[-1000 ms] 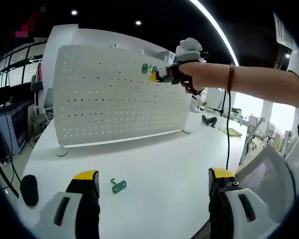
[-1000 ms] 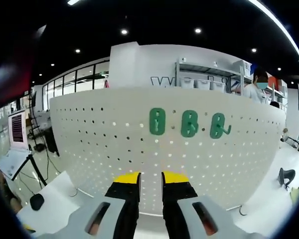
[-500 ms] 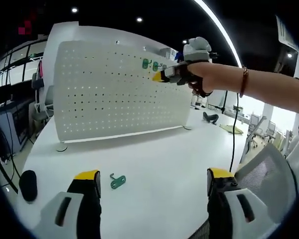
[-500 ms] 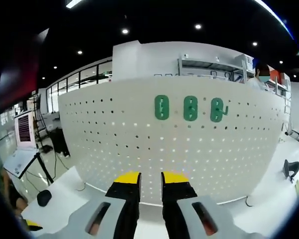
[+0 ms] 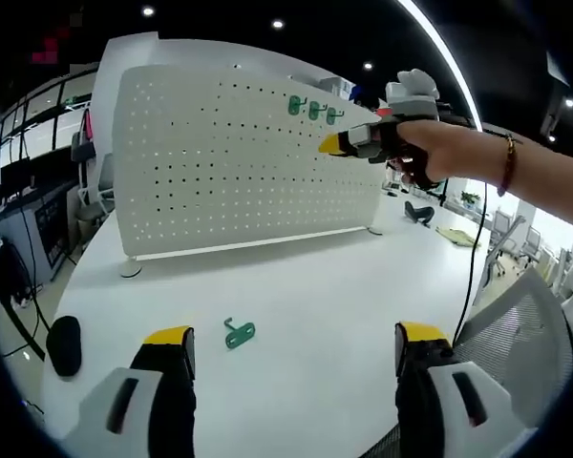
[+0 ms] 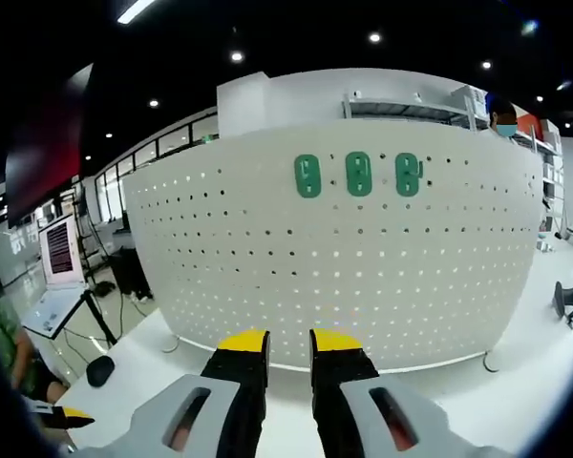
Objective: Insert the hook assembly into the mounting plate slot until the hook locks in place.
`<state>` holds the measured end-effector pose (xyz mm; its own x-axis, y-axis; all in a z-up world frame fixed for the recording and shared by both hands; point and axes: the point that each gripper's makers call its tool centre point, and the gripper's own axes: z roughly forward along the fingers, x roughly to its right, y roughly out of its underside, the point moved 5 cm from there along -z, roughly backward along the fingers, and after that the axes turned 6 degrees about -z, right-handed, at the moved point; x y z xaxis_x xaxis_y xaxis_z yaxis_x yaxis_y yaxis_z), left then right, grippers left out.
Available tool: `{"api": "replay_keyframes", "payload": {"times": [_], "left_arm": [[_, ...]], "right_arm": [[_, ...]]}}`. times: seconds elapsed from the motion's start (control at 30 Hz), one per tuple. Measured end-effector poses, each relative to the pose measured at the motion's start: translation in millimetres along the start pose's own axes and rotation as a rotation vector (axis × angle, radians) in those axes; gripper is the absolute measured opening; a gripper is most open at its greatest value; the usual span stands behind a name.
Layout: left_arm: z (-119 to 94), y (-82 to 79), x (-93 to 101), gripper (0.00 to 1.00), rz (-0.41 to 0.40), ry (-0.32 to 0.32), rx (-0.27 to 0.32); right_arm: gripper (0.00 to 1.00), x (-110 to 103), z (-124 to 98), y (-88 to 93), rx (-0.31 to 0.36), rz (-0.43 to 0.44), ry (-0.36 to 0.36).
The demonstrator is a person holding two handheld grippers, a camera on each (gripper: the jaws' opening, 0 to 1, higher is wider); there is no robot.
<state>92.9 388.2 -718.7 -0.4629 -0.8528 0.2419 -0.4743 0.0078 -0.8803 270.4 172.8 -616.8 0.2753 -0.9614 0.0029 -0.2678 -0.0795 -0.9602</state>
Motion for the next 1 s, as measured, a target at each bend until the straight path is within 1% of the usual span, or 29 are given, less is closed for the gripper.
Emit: {"api": "replay_keyframes", "payload": {"times": [0.13, 0.27, 0.4, 0.5, 0.57, 0.63, 0.67, 0.73, 0.77, 0.8, 0.83, 0.9, 1.0], "left_arm": [[0.8, 1.7, 1.7, 0.88, -0.009, 0.001, -0.008], [-0.5, 0.9, 3.3, 0.88, -0.016, -0.008, 0.000], [-2.3, -0.6, 6.3, 0.88, -0.007, -0.017, -0.007], [-4.2, -2.5, 7.8, 0.88, -0.006, -0.023, -0.004], [-5.3, -3.3, 8.6, 0.88, -0.001, -0.027, -0.008], [-6.1, -4.2, 9.0, 0.88, 0.005, -0.032, -0.010], [-6.3, -4.7, 9.0, 0.88, 0.005, -0.034, -0.010], [-7.1, -5.8, 9.7, 0.88, -0.001, -0.039, -0.010], [-8.0, -6.7, 10.1, 0.87, -0.008, -0.045, -0.007], [-9.7, -9.5, 11.0, 0.86, -0.031, -0.058, 0.015], [-10.1, -10.1, 10.9, 0.86, -0.041, -0.064, 0.023], [-10.3, -9.6, 11.1, 0.86, -0.042, -0.077, 0.022], [-10.3, -8.8, 14.2, 0.86, -0.042, -0.088, 0.016]], "right_arm": [[0.17, -5.0, -5.6, 10.3, -0.010, 0.013, -0.041], [0.18, -10.7, -12.1, 19.3, -0.012, -0.008, -0.080], [0.22, -12.2, -18.1, 26.5, -0.018, -0.022, -0.091], [0.24, -13.7, -21.1, 28.0, -0.014, -0.027, -0.106], [0.27, -16.3, -24.3, 26.9, 0.007, -0.035, -0.130], [0.28, -16.9, -28.5, 27.7, 0.013, -0.034, -0.134], [0.30, -19.2, -30.4, 27.2, 0.027, -0.049, -0.155], [0.33, -20.7, -34.5, 28.6, 0.032, -0.045, -0.161], [0.33, -22.1, -36.4, 29.0, 0.033, -0.056, -0.166], [0.33, -24.3, -39.8, 30.2, 0.028, -0.086, -0.175], [0.34, -26.0, -42.0, 30.9, 0.029, -0.093, -0.178], [0.34, -28.6, -46.3, 32.7, 0.030, -0.117, -0.193], [0.34, -28.3, -52.7, 34.7, 0.032, -0.111, -0.201]]}}
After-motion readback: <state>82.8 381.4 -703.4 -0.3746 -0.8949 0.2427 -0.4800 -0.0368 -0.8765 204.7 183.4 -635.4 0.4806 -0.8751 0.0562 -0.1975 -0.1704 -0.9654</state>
